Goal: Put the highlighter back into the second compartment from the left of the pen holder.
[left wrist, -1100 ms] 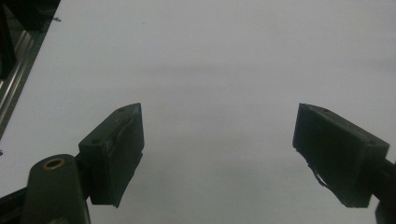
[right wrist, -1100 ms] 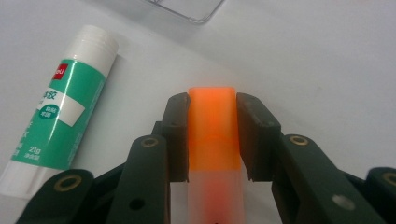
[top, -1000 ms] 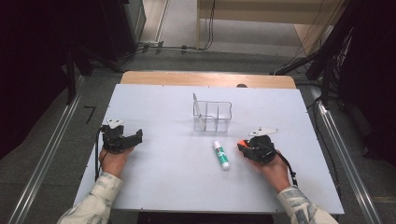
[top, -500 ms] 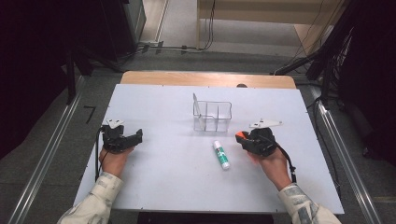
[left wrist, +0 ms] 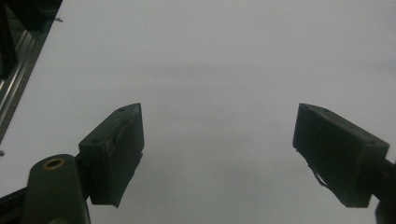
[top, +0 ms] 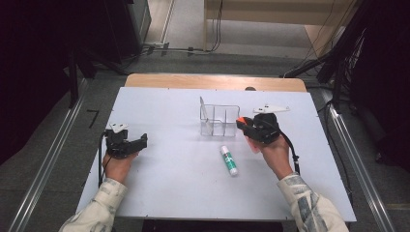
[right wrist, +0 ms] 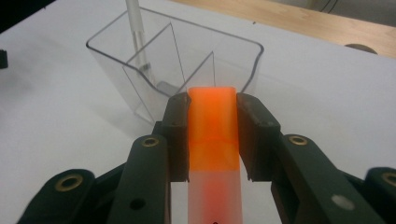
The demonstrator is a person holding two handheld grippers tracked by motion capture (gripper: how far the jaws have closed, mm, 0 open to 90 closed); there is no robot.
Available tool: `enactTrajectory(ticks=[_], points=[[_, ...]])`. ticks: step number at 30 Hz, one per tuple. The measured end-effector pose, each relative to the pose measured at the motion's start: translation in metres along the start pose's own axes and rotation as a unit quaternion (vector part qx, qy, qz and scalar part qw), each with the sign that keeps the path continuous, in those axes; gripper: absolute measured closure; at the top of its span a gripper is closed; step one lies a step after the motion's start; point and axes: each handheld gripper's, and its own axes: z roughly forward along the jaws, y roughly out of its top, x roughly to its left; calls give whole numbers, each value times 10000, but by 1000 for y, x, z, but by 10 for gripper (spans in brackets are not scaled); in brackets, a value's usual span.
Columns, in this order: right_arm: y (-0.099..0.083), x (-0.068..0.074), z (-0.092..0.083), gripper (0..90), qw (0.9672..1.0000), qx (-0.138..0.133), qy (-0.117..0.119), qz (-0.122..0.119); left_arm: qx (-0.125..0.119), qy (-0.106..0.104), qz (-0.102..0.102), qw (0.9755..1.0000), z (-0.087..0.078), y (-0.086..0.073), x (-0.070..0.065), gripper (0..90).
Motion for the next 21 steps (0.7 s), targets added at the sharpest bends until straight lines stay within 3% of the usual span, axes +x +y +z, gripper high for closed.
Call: enactTrajectory(ticks=[21], points=[[58,15,27,651,9994,-326,2,-63,6,-17,0,10000,1,0,1,169]])
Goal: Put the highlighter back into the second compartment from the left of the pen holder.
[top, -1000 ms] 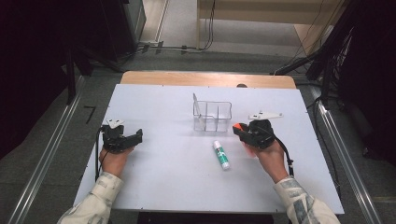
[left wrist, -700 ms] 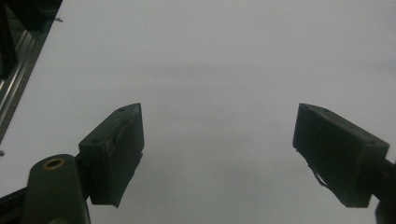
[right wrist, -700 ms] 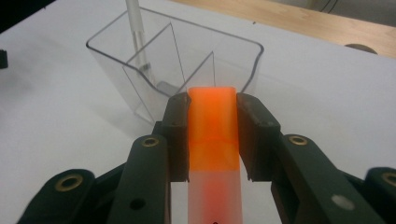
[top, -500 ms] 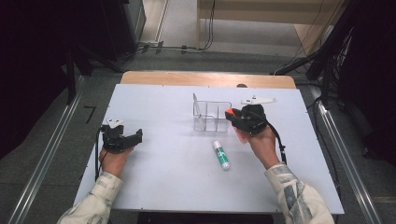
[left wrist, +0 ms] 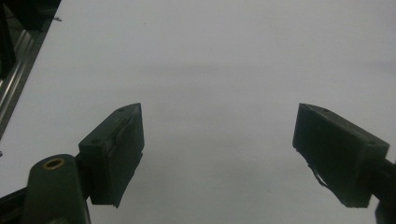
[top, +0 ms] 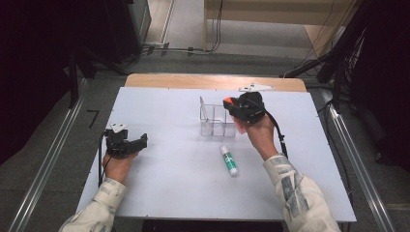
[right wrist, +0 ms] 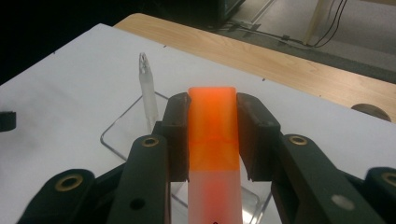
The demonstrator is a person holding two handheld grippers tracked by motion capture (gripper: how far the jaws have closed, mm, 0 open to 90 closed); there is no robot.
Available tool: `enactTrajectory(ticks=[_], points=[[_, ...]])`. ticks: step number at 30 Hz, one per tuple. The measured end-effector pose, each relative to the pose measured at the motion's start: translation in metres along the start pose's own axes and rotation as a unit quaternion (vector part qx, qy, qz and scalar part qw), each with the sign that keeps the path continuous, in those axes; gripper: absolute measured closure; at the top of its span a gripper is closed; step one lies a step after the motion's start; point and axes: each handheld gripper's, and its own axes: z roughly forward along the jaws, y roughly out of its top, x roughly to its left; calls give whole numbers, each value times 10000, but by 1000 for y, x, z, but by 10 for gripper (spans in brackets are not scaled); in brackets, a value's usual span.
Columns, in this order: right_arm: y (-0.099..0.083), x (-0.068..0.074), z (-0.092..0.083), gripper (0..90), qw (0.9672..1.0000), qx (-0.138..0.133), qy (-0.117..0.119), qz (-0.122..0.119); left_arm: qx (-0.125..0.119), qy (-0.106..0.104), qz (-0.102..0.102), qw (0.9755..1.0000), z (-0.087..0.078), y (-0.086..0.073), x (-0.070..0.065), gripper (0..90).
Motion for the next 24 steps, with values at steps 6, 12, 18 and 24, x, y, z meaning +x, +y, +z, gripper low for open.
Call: enactTrajectory(ticks=[6,12,18,24], points=[[8,1,12,650,10000,14,-7,34,-9,-22,-4,10000,0,0,0,169],[17,1,23,650,9999,6,-78,100,-14,-29,-1,10000,0,0,0,169],[27,5,33,650,9999,-22,-109,58,-22,-38,-4,10000,0,0,0,169],[36,9,39,650,9998,-64,-190,10,-29,-57,3,10000,0,0,0,169]])
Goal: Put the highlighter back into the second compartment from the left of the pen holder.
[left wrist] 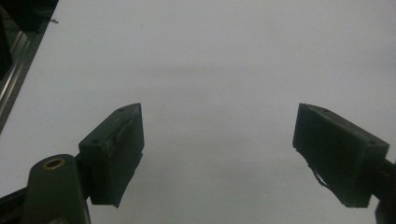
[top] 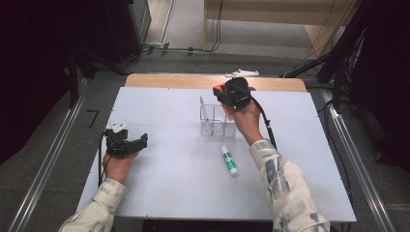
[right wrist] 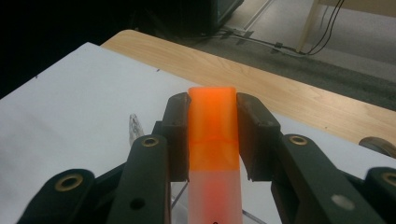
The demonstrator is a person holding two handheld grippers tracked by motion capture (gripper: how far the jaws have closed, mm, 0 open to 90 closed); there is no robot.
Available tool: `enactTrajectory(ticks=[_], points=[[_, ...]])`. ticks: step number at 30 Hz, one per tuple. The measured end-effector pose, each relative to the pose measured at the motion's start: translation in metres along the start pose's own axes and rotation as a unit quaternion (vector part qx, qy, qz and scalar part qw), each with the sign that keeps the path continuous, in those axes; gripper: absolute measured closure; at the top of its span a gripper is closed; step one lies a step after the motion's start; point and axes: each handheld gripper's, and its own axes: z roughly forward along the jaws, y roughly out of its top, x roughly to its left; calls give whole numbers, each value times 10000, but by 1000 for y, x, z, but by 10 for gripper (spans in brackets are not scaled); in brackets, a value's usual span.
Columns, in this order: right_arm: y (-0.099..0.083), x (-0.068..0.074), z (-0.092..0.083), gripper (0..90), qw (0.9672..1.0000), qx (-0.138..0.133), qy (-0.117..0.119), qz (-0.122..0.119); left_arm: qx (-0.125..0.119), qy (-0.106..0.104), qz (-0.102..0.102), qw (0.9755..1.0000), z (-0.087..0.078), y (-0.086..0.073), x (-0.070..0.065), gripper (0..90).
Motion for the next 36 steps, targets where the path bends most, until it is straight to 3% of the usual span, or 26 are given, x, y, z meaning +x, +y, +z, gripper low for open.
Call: enactTrajectory(ticks=[15,36], points=[[5,6,17,650,10000,-15,11,30,-3,-16,-2,10000,-1,0,1,169],[3,9,24,646,9998,-2,129,151,13,-13,-48,10000,0,0,2,169]])
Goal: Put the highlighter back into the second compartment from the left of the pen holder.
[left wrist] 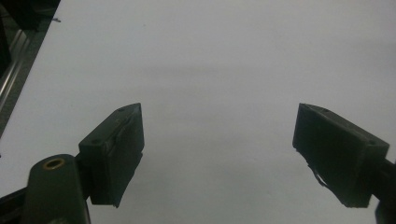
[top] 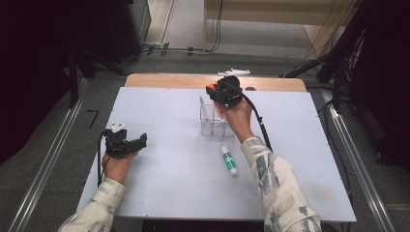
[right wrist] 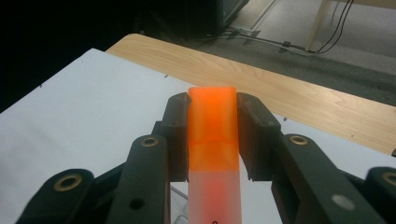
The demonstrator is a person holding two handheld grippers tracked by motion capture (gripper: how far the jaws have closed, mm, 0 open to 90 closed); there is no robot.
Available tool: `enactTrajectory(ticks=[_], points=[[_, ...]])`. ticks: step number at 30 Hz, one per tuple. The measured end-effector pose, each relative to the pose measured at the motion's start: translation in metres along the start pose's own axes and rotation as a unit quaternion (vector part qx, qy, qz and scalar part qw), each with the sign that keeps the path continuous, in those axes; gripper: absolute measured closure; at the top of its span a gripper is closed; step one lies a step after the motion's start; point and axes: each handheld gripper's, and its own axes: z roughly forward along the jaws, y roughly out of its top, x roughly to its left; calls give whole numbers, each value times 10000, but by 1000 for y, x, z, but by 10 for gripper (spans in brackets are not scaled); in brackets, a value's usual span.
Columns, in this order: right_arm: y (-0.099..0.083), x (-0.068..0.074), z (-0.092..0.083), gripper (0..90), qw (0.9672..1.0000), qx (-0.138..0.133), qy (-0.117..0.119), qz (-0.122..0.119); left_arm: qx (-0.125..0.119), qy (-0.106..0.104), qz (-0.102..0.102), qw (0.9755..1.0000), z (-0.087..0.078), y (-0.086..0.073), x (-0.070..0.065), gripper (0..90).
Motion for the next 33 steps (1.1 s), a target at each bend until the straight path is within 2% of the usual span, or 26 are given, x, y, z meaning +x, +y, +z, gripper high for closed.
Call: enactTrajectory(ticks=[8,17,22,33], points=[[-3,3,-1,646,10000,21,71,-40,-19,-2,-25,10000,0,0,0,169],[-17,-4,-6,645,9999,22,93,76,-1,-2,-7,10000,0,0,0,169],[-26,-4,-11,643,10000,24,71,-52,14,1,22,10000,0,0,0,169],[-38,-4,-16,640,9999,62,48,-133,17,1,23,10000,0,0,-1,169]])
